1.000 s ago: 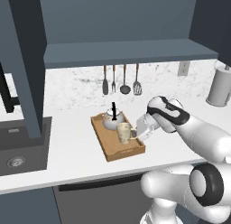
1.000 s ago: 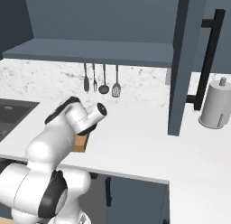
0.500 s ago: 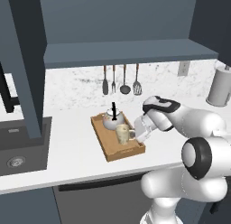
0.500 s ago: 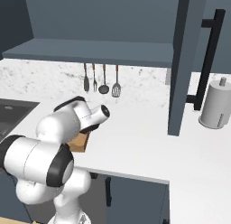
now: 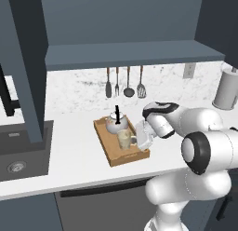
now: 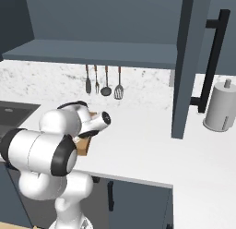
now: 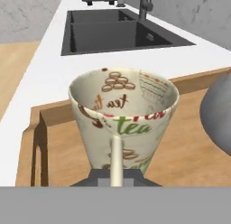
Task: Pick the kettle from the counter and place it on the tray. Then pick the mug from the cabinet and place it on the tray. Then close the cabinet doors.
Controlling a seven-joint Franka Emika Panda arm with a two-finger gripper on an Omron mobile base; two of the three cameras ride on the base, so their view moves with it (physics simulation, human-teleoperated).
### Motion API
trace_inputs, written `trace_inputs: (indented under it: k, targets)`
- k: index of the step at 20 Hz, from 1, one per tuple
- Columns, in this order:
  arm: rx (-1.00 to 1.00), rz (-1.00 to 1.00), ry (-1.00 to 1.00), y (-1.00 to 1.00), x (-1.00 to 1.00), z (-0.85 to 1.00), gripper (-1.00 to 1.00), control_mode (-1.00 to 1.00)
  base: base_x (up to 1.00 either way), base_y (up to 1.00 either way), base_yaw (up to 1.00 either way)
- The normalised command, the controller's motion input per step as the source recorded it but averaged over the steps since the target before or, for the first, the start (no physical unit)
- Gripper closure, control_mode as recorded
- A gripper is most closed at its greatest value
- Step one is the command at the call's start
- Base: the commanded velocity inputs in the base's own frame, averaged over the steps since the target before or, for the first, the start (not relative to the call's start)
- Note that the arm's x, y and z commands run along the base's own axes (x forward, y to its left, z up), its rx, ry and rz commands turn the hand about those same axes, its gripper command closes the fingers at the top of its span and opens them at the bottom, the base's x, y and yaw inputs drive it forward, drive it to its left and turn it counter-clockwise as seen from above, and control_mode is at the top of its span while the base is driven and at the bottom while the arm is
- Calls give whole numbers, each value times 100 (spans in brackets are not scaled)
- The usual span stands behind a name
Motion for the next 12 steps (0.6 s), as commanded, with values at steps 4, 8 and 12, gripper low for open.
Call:
trace_inputs:
  k: [4, 8, 12]
  targets:
    - [-5, 0, -5, 7, 19, -23, 100, -100, 0, 0, 0]
    - [-5, 0, -1, 0, 31, -26, 100, -100, 0, 0, 0]
    - [-3, 0, -3, 0, 21, -29, 100, -100, 0, 0, 0]
